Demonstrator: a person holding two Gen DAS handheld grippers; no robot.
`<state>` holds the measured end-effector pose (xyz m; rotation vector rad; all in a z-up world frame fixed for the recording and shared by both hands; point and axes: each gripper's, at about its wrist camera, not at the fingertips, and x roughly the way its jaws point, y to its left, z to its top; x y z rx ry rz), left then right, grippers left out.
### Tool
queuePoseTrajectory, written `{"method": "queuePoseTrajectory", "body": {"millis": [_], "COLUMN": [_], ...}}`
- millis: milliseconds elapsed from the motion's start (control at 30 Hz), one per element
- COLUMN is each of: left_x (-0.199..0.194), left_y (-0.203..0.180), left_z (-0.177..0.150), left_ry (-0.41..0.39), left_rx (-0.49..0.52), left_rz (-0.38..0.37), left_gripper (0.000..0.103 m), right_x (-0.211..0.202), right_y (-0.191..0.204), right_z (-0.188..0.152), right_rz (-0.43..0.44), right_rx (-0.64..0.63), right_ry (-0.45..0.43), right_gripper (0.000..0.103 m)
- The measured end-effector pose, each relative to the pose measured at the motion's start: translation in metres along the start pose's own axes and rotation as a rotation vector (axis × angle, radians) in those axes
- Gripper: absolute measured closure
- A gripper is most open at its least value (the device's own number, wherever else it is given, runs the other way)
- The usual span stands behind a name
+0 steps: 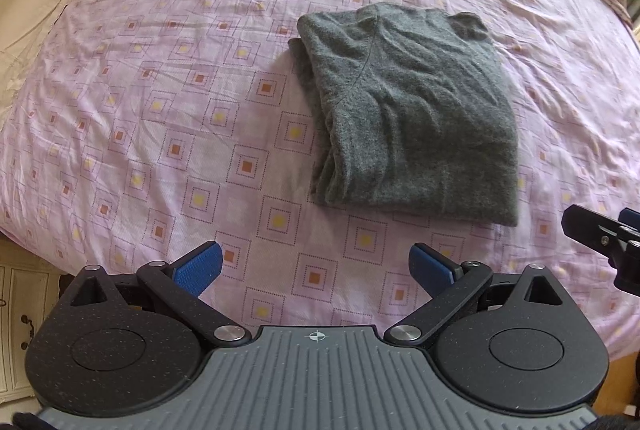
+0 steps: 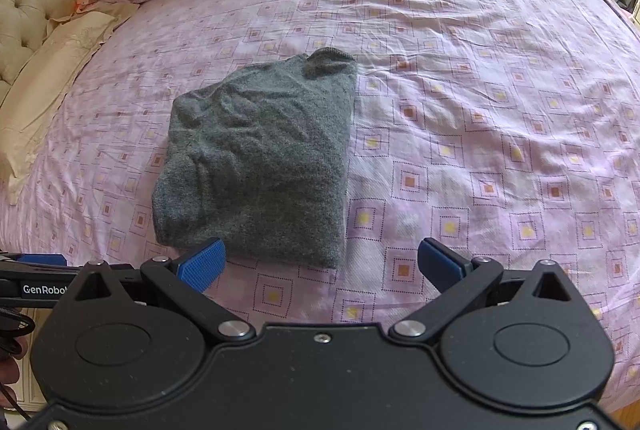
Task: Fold small clothes
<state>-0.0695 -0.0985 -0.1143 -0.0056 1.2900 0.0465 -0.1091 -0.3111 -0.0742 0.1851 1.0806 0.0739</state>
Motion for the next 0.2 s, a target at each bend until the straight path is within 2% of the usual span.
{"method": "queuePoseTrajectory", "body": {"millis": [200], "left_x": [0.001], "left_y": [0.0003], "left_z": [0.0048], "left_ry": [0.003], "left_rx": [-0.015], "left_rz": [0.01], "left_gripper": [0.002], "right_x": [0.0043], "right_y": [-0.002], "right_z": [0.0029], "right_rz": [0.007], "right_rx": [0.008], "right_ry": [0.005], "right_gripper": [0.001]}}
